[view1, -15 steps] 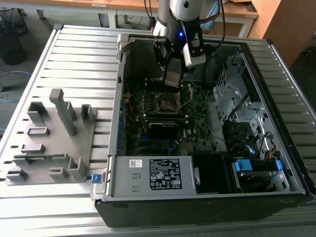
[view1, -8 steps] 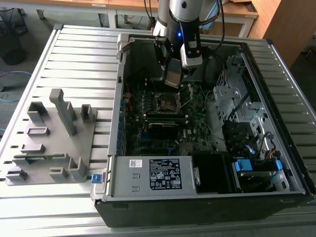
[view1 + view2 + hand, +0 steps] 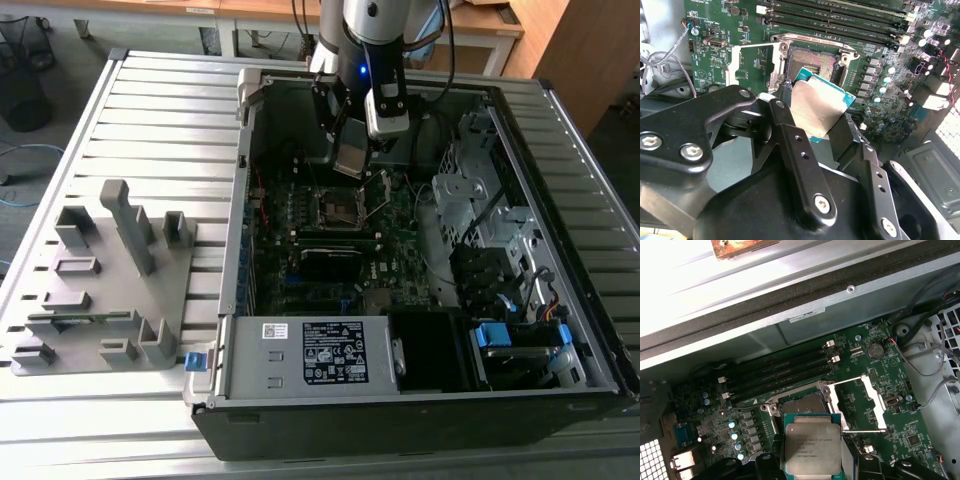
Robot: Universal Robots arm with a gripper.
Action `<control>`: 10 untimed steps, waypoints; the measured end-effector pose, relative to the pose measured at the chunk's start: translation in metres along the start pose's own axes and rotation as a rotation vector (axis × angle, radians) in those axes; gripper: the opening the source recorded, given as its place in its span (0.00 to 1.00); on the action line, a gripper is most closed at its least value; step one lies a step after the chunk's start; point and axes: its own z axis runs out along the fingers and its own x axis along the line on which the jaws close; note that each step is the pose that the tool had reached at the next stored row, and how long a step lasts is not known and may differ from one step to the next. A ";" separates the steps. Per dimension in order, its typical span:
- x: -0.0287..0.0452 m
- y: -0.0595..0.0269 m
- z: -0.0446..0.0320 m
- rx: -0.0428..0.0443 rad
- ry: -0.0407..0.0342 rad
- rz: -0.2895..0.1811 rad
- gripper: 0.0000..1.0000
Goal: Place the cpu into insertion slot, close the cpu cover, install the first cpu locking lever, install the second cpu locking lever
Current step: 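Place the cpu into insertion slot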
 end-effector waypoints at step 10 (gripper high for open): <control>-0.0001 -0.0005 0.0059 -0.0011 -0.0073 0.080 0.54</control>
